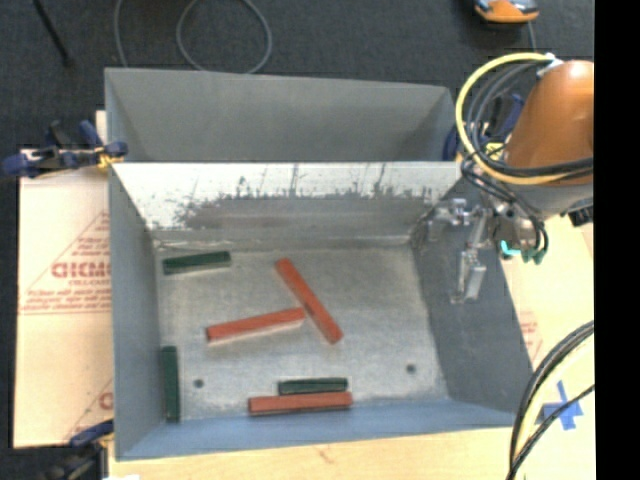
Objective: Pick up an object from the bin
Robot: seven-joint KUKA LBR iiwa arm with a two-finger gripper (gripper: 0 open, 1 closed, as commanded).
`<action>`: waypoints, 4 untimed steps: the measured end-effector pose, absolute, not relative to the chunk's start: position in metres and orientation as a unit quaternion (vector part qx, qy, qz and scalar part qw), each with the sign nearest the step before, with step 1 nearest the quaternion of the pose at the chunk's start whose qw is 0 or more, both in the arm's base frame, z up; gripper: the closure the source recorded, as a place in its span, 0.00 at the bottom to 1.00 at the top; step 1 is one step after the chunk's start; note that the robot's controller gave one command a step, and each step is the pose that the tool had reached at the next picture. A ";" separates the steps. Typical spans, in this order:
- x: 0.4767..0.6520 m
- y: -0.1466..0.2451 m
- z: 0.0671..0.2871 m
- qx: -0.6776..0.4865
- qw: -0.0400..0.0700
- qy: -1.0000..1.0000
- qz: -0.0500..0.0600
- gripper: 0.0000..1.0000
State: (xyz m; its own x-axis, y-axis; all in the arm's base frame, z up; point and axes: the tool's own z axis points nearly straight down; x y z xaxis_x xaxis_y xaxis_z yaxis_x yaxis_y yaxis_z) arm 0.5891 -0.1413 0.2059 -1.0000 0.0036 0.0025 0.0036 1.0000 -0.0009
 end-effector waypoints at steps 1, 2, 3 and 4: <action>0.640 -0.094 0.067 0.021 -0.001 -1.000 0.000 0.00; 0.603 -0.003 0.081 0.010 -0.001 -1.000 -0.002 0.00; 0.621 0.097 0.071 0.048 -0.004 -0.999 -0.001 0.00; 0.550 0.142 0.100 0.054 0.000 -0.999 -0.001 0.00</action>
Offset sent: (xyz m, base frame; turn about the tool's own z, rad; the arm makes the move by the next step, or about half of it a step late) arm 0.0501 0.0475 -0.1359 -0.0430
